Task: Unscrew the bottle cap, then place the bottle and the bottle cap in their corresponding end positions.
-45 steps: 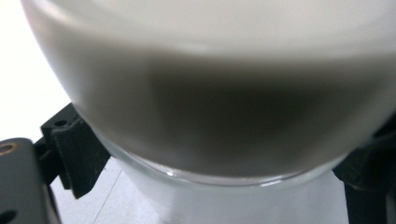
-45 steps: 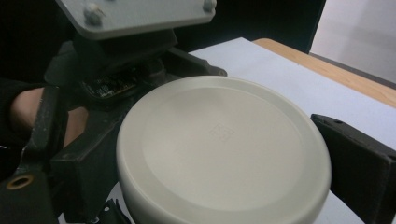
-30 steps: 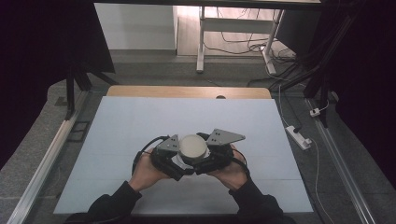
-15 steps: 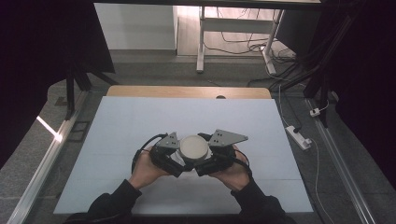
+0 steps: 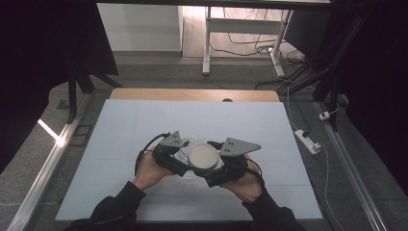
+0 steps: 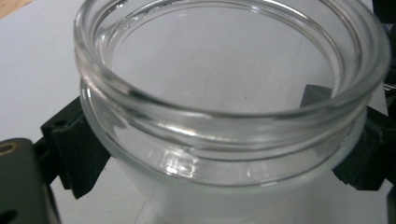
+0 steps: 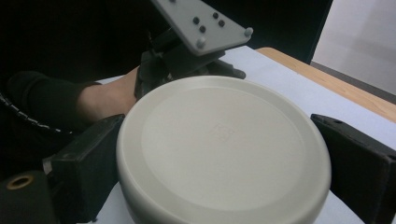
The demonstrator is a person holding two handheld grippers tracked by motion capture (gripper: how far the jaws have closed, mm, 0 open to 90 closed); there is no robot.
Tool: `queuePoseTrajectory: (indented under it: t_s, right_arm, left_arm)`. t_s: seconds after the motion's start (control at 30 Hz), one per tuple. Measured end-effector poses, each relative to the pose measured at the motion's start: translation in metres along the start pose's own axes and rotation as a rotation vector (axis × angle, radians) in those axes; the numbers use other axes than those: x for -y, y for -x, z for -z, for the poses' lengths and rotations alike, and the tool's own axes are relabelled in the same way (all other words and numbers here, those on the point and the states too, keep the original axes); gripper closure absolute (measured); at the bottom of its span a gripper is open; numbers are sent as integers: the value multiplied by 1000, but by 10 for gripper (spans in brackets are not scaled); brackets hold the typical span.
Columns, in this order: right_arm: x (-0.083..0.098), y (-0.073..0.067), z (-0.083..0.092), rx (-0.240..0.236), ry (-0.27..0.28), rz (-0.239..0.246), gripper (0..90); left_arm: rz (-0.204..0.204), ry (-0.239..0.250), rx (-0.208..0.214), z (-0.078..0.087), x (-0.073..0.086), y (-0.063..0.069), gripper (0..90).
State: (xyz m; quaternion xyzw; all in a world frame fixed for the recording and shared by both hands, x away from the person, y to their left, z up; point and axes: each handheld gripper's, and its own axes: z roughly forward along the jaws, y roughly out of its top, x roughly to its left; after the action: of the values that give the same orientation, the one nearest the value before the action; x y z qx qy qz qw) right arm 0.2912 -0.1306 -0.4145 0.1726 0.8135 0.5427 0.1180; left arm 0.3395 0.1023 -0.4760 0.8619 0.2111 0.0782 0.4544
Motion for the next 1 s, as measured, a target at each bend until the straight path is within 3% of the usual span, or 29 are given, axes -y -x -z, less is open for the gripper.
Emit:
queuePoseTrajectory:
  t_s: [0.37, 1.0]
  right_arm:
    - [7, -4, 3, -11, -8, -6, 71]
    - [26, -14, -6, -49, -30, -3, 70]
  left_arm:
    - [20, 21, -20, 1, -3, -11, 77]
    - [35, 51, -53, 0, -13, -30, 76]
